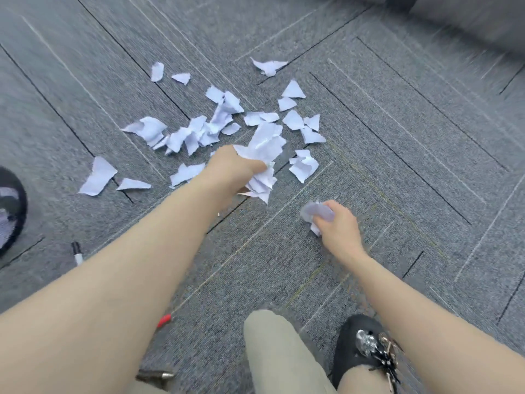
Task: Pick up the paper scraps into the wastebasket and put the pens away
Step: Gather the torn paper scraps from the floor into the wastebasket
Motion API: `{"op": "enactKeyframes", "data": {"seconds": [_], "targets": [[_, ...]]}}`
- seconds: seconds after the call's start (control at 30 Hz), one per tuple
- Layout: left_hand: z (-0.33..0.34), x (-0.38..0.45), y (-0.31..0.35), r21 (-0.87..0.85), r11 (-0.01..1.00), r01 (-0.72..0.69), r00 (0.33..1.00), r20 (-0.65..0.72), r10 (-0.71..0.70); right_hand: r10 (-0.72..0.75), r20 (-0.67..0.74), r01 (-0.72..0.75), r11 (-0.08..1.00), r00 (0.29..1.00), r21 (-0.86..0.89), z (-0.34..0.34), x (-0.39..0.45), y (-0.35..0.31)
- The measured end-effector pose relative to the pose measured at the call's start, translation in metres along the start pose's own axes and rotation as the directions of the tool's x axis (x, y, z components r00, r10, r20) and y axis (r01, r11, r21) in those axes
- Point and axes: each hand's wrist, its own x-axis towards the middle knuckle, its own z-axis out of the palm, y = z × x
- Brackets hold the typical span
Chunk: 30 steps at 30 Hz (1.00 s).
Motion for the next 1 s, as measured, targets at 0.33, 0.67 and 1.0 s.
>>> {"op": "enactKeyframes", "data": {"seconds": [0.33, 0.67, 1.0], "targets": [[-0.149, -0.145, 0.055, -0.347, 0.812, -0.470, 0.871, -0.335, 0.360, -0.278, 0.249, 0.105, 0.835, 0.928, 0.541, -0.048, -0.060, -0.246], [-0.327, -0.276, 0.007, 0.410, 0.865, -0.288, 0.250, -0.840, 0.482, -0.774, 0.184, 0.486, 0.543, 0.605, 0.685, 0.019, -0.181, -0.446], [-0.381, -0.234, -0.084, 0.469, 0.870, 0.151, 0.610, -0.737, 0.292, -0.741, 0.353, 0.763, 0.638, 0.571, 0.105, 0.149, -0.217, -0.487]]}}
